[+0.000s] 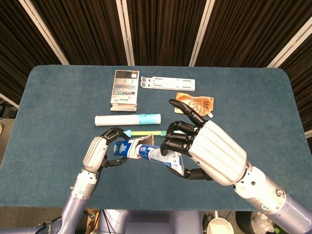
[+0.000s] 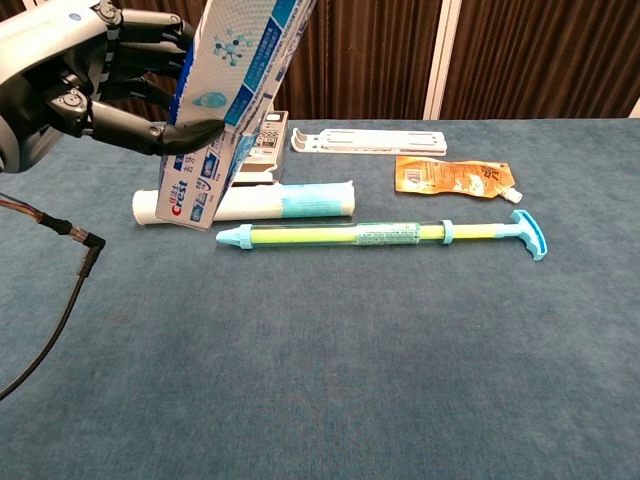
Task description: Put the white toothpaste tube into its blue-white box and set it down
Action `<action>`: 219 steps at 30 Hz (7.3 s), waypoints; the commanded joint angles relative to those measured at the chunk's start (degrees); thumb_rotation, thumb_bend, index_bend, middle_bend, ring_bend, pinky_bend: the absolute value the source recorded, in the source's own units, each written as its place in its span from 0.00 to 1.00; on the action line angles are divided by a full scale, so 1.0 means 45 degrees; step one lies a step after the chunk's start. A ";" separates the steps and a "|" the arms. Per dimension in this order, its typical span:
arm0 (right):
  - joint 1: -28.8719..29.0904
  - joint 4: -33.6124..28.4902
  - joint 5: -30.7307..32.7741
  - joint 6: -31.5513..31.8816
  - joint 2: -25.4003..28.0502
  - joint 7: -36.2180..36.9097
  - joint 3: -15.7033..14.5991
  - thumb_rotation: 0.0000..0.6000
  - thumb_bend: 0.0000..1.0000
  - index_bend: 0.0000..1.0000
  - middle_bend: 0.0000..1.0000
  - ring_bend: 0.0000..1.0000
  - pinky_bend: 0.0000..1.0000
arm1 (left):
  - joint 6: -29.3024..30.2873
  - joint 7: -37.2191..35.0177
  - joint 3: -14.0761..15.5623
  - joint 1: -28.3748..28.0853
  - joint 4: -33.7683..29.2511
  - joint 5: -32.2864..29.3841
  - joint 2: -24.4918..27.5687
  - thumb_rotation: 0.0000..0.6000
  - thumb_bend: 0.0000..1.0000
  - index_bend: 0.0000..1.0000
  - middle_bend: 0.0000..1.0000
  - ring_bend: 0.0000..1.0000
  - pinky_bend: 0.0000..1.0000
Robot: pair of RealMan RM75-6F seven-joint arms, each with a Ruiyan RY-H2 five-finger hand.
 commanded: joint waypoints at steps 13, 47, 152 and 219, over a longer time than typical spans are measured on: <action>-0.0006 0.0000 -0.0082 -0.0148 -0.0365 -0.0171 -0.0296 1.00 0.87 0.76 0.73 0.39 0.00 | -0.0020 0.0073 0.0013 -0.0163 -0.0242 0.0227 -0.0126 1.00 0.34 0.45 0.42 0.26 0.33; 0.0558 0.0000 0.0644 -0.1197 -0.2286 -0.1679 -0.1141 1.00 0.88 0.75 0.73 0.39 0.00 | 0.1201 -0.2378 0.0408 0.0263 -0.0010 0.1389 -0.1551 1.00 0.34 0.45 0.43 0.26 0.34; -0.3772 0.1471 0.0162 0.2442 -0.1011 -0.1419 -0.2784 1.00 0.17 0.05 0.00 0.04 0.00 | 0.2126 -0.3067 0.0610 0.1930 -0.0951 0.1517 0.3100 1.00 0.41 0.48 0.48 0.30 0.44; -0.4709 0.6934 -0.1917 0.4373 -0.4705 0.1850 -0.4523 1.00 0.17 0.11 0.00 0.04 0.00 | -0.2856 0.0649 -0.0727 -0.1902 0.5771 -0.2219 -0.2553 1.00 0.33 0.43 0.37 0.21 0.36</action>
